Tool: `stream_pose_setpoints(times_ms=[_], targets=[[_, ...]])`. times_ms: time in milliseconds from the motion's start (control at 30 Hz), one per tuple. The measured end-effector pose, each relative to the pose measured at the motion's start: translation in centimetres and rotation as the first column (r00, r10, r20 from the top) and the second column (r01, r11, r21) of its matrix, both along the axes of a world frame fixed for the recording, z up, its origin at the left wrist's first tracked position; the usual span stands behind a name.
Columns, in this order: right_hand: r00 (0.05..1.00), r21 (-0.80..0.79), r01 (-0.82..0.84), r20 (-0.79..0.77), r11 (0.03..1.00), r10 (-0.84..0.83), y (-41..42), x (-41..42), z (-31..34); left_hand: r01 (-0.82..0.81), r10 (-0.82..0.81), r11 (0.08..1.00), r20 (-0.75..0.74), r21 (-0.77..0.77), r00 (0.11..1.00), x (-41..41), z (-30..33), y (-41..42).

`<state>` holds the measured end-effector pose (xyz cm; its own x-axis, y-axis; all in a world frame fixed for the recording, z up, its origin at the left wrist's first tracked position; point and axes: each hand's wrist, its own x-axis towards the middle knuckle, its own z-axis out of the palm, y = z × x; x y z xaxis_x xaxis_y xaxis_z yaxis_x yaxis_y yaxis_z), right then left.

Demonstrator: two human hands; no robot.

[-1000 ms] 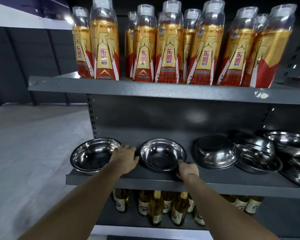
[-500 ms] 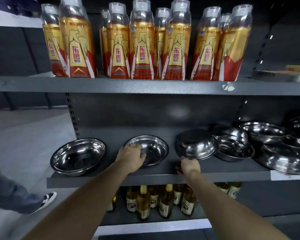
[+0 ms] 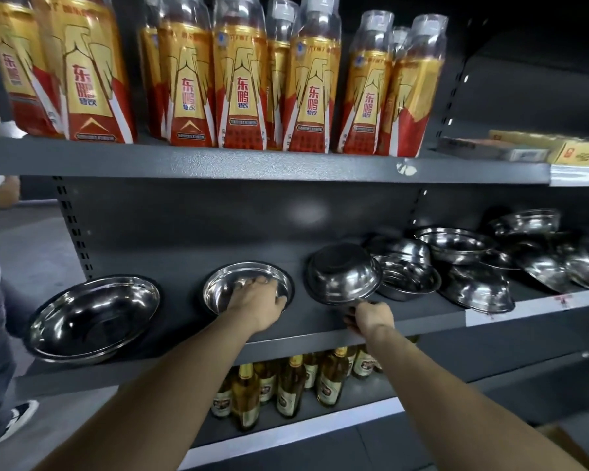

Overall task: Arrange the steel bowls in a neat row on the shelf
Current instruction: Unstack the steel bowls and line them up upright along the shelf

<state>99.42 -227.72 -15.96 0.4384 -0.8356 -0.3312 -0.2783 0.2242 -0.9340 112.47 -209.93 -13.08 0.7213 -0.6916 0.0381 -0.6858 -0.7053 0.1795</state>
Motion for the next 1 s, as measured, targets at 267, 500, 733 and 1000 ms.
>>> stream_pose_setpoints(times_ms=[267,500,733,1000], targets=[[1.000,-0.025,0.024,0.008,0.999,-0.024,-2.0,-0.9,0.2,0.040,-0.044,0.998,-0.073,-0.045,0.996,-1.3,-1.1,-3.1],[1.000,-0.089,-0.010,-0.013,0.996,0.009,-6.1,0.9,-0.2,0.026,-0.040,0.993,-0.123,-0.116,0.992,-1.3,-1.2,-7.8],[0.989,-0.061,-0.131,0.060,0.989,0.135,-12.1,3.5,-0.6,-0.195,0.152,0.968,-0.253,-0.157,0.956,-0.7,-2.0,-14.0],[0.947,-0.155,-0.319,-0.018,0.935,0.321,-16.7,4.6,-0.2,-0.519,0.351,0.822,-0.510,-0.233,0.785,-0.5,-4.4,-18.9]])
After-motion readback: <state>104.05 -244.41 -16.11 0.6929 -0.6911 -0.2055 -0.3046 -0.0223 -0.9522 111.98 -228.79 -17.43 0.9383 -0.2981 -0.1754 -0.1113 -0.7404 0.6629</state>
